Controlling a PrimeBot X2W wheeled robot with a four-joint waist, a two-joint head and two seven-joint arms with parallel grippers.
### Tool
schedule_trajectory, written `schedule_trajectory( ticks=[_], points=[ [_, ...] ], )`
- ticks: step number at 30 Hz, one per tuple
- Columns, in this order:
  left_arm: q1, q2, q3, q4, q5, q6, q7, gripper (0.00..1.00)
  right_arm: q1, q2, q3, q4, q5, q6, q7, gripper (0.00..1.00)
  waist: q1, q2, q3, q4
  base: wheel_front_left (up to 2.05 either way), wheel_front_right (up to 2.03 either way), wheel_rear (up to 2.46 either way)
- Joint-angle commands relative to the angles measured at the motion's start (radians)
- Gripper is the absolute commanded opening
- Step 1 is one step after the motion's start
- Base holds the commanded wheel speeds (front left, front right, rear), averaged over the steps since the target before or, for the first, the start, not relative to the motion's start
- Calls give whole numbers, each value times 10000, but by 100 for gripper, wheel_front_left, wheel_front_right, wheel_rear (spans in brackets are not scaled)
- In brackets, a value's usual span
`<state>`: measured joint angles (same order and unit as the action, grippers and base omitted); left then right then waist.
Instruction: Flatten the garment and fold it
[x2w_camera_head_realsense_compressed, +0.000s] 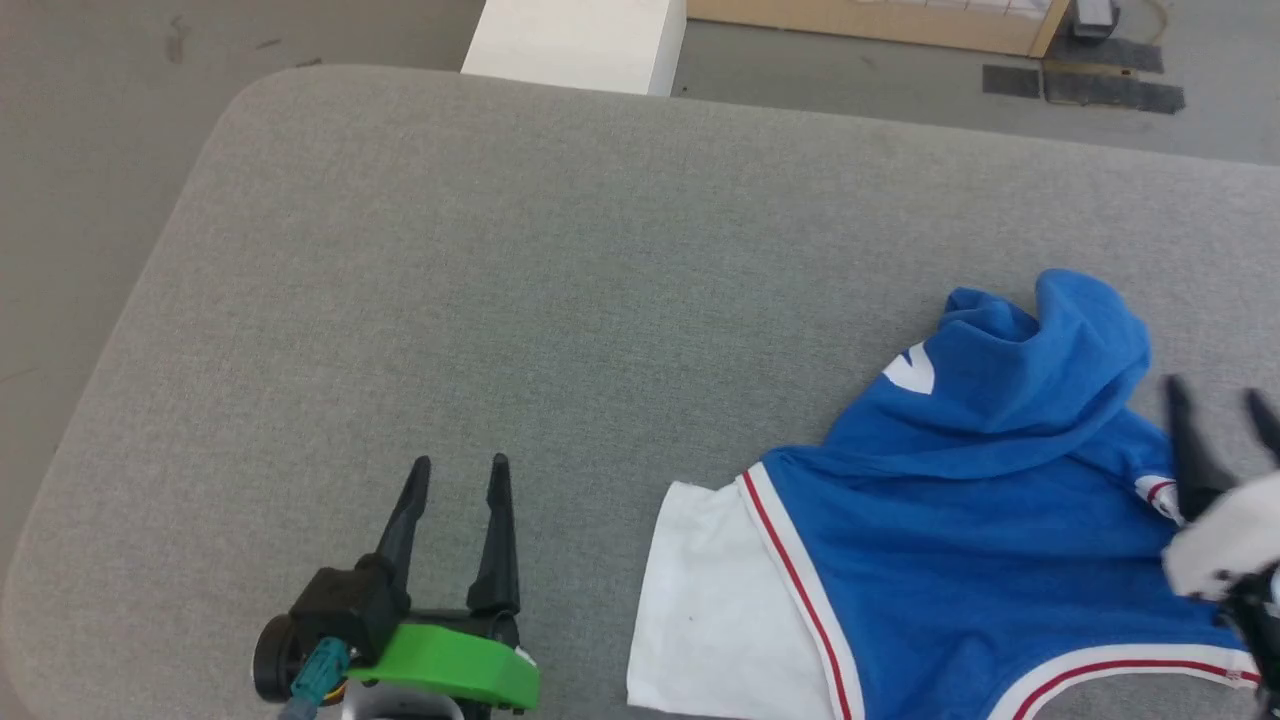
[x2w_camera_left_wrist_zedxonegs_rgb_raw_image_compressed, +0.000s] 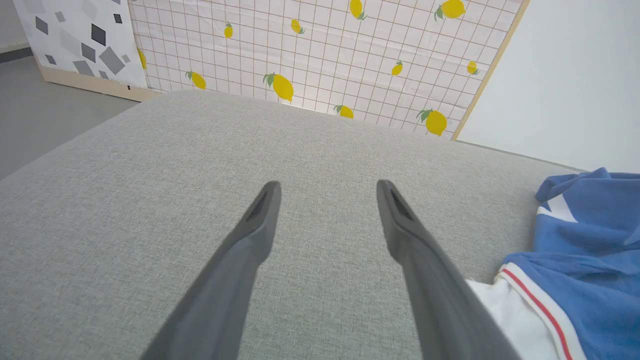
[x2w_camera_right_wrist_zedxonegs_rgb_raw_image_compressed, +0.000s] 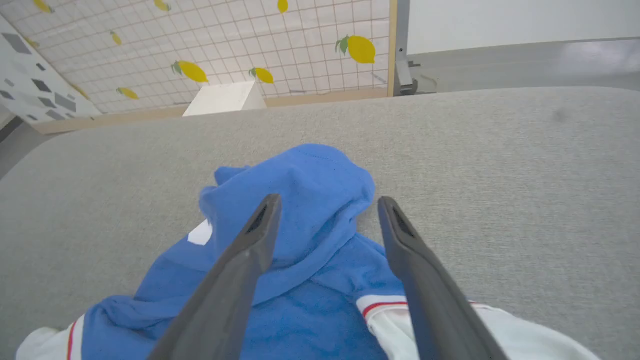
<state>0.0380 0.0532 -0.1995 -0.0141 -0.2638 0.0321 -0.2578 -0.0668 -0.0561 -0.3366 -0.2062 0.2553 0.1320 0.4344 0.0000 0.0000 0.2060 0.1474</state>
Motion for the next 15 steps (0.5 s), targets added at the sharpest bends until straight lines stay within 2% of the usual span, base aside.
schedule_trajectory(
  ticks=[1,5,7,13,14,15],
  points=[
    [-225,-30,-52,-51,121,22,-40,100,-205,-158,286,100,-34,-13,391,100,0,0,118,104,0,0,0],
    [-404,-30,-208,-50,77,57,-40,100,-789,-638,1140,751,-168,-13,1611,100,0,0,346,298,0,0,0],
    [-478,-30,-265,-21,38,77,-40,100,-1143,-944,1489,1101,-376,-13,1773,100,0,0,434,412,0,0,0],
    [-588,-30,-410,68,-92,126,-40,100,-1991,-1286,1998,2721,-720,-13,1703,100,0,0,525,721,0,0,0],
    [-609,-30,-440,84,-112,123,-40,100,-2078,-1348,2046,2981,-813,-13,1608,60,0,0,529,781,0,0,0],
    [-625,-30,-457,99,-118,122,-40,100,-2142,-1363,2063,3147,-837,-13,1503,40,0,0,524,820,0,0,0]
  ],
)
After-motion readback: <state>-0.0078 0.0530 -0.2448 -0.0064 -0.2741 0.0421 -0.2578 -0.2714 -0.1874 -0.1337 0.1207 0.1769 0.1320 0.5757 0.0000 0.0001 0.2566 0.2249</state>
